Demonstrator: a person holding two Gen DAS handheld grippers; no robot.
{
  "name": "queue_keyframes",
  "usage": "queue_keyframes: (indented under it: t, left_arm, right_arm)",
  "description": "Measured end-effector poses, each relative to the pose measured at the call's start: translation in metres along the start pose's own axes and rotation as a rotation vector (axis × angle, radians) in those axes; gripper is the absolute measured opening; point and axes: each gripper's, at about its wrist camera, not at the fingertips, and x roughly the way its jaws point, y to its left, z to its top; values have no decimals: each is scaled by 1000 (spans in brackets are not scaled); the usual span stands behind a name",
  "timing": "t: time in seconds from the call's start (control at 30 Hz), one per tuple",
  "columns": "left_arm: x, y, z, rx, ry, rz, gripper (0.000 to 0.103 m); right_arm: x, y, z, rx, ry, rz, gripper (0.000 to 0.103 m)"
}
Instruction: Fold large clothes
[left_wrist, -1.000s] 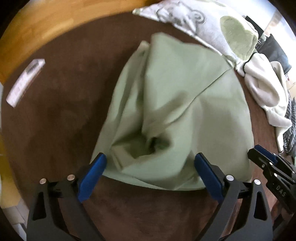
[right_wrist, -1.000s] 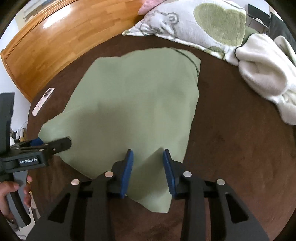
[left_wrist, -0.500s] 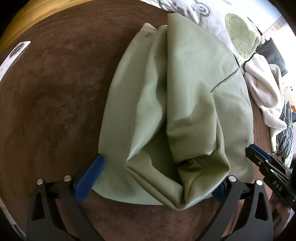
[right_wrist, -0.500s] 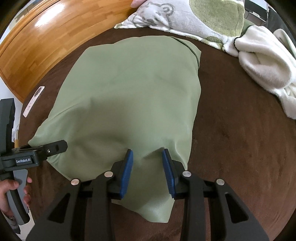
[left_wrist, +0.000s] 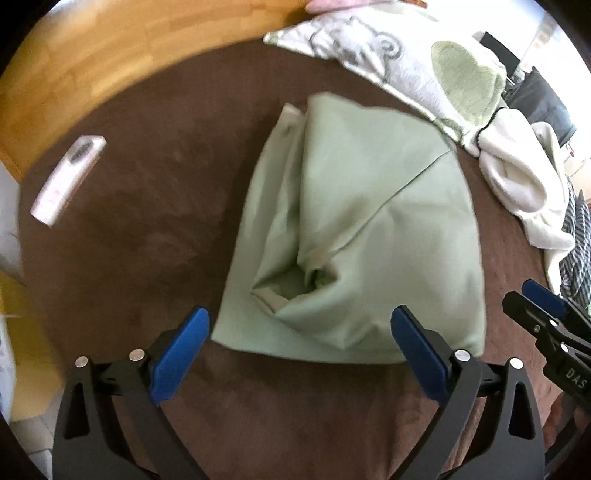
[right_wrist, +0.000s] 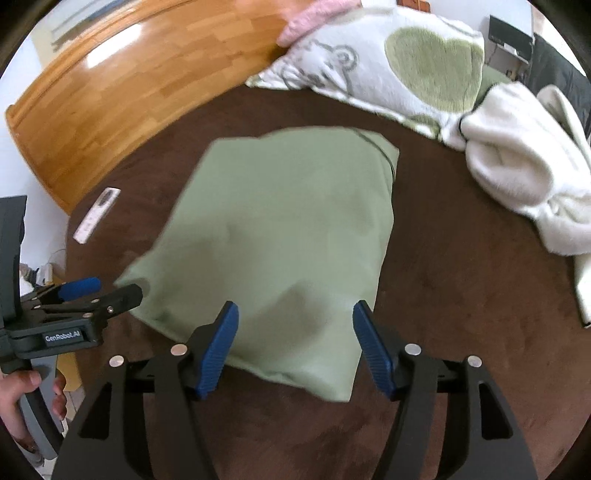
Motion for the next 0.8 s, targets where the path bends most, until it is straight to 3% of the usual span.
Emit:
queue_keyframes:
  t: [0.23, 0.43, 0.57, 0.8]
  left_arm:
    - [-86, -22, -5, 41, -96, 42, 96]
    - [-158, -43, -30, 38, -185, 42, 97]
    - [-189, -54, -54, 29, -216, 43, 96]
    - [-219, -60, -98, 19, -260, 68, 96]
  right_arm:
    - [-80, 18, -2, -20, -83, 14, 65]
    - [-149, 25, -21, -23, -169, -14, 71]
    - [-188, 25, -44, -1, -219, -23, 71]
    - [-222, 25, -85, 22, -262, -41, 71]
